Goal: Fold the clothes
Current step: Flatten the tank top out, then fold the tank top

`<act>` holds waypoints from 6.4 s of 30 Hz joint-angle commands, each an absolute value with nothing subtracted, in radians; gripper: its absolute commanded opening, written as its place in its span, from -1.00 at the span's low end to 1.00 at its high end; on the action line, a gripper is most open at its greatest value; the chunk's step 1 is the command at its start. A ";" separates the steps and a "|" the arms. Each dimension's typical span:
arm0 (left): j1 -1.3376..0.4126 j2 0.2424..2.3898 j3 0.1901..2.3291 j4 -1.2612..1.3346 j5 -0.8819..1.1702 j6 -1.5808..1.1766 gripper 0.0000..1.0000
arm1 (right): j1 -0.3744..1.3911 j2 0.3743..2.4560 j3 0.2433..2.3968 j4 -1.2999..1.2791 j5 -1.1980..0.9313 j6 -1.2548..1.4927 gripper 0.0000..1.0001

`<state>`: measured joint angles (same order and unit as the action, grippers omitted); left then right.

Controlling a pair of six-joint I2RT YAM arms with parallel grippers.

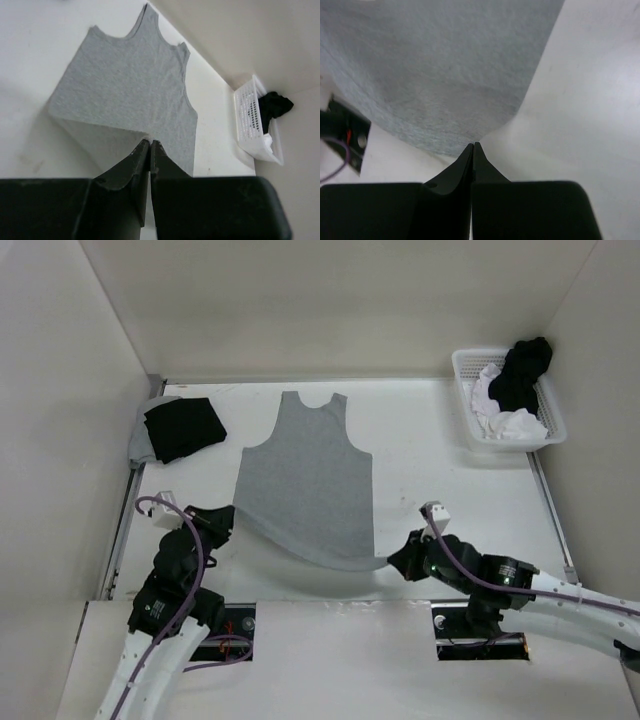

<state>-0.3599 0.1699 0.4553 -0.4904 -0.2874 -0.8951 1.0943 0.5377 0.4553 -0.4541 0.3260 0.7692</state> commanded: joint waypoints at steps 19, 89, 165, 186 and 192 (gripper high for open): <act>-0.143 1.288 0.797 0.349 -0.344 -0.994 -0.97 | 0.471 1.432 1.133 0.031 0.063 0.489 -1.00; -0.030 1.595 0.374 0.729 -0.087 -1.155 -0.83 | 0.446 1.749 0.666 0.471 -0.098 0.953 -0.34; -0.162 1.085 0.390 0.408 -0.071 -1.046 -0.93 | 0.298 1.312 0.632 0.273 -0.048 0.749 -0.96; -0.197 0.312 0.155 -0.261 -0.071 -1.060 -0.96 | 0.558 0.693 0.242 -0.136 0.106 1.011 -1.00; -0.159 0.293 0.144 -0.311 -0.035 -1.037 -0.96 | 0.588 0.715 0.233 -0.213 0.136 1.083 -1.00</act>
